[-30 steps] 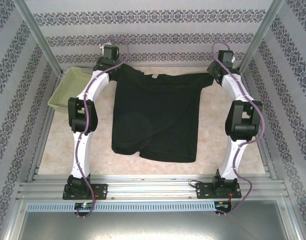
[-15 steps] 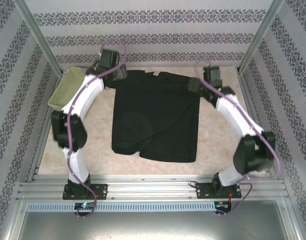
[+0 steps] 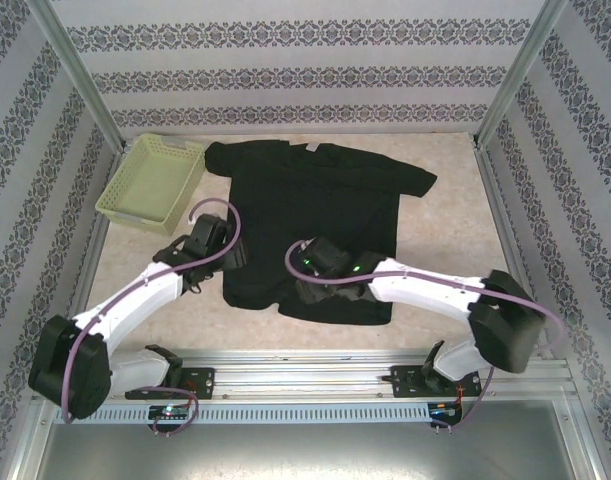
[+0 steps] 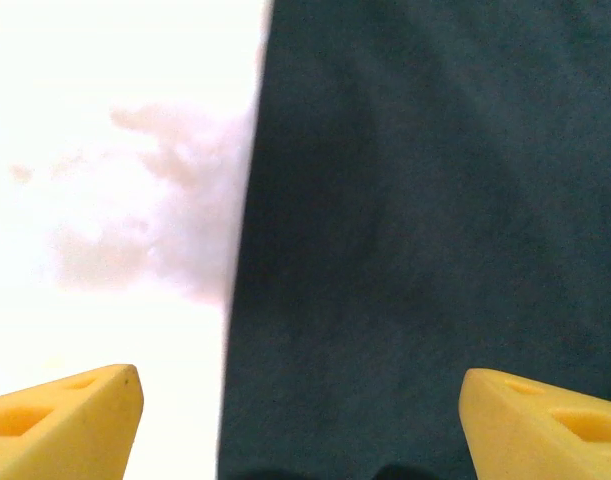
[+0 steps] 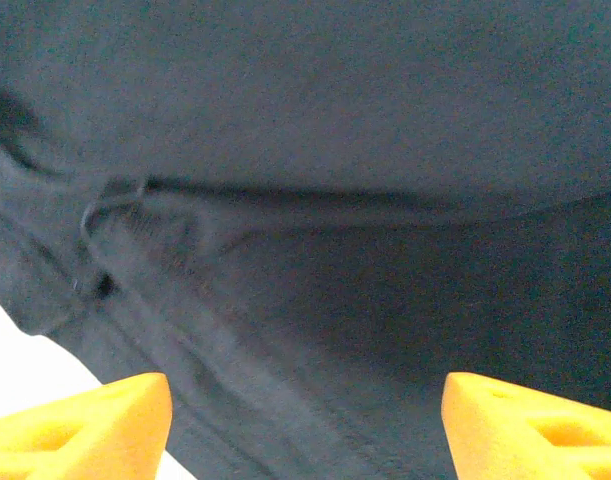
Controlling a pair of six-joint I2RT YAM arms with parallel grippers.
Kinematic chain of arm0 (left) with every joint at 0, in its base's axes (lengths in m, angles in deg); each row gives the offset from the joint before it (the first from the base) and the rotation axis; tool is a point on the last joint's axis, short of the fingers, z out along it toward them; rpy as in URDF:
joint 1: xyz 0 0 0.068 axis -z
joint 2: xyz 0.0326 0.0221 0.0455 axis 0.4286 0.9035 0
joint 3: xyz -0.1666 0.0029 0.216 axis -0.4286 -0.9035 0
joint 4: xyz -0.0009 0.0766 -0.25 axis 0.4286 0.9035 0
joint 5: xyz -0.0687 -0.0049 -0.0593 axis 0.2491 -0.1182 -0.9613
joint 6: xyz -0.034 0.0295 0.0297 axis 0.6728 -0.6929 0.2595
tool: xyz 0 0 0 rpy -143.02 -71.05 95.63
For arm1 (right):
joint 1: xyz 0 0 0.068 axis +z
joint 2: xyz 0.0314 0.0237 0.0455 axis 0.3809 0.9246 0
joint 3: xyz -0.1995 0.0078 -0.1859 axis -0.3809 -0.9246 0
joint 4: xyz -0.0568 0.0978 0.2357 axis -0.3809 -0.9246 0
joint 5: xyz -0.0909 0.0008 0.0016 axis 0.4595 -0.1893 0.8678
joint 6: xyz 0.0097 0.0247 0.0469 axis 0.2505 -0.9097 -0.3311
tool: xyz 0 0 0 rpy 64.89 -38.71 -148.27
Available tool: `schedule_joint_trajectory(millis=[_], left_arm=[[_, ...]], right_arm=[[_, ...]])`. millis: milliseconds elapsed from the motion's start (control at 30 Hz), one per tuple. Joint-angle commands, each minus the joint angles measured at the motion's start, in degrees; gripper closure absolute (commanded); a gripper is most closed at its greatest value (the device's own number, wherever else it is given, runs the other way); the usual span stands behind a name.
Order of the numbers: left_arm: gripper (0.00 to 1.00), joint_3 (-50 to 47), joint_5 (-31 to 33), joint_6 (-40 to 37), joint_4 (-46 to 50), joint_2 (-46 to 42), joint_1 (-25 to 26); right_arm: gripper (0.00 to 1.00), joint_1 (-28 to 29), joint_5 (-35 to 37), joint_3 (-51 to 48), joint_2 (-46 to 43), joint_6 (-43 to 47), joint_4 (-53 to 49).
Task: Fold the inside-out t-shirt
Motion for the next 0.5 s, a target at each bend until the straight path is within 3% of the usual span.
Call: schedule_joint_trajectory(millis=[0, 233, 467], left_arm=[[0.17, -3.52, 1.85, 3.52, -4.39, -3.94, 0.46], [0.16, -7.03, 1.74, 3.84, -6.88, -6.50, 0.43], [0.15, -8.69, 1.68, 3.51, -9.00, -6.91, 0.36]], right_arm=[[0.31, 3.53, 3.58, 0.71, 4.08, -1.24, 0.26], [0.33, 5.88, 6.90, 3.22, 8.45, -0.54, -2.98], [0.43, 5.71, 8.19, 4.90, 12.50, -0.54, -4.16]])
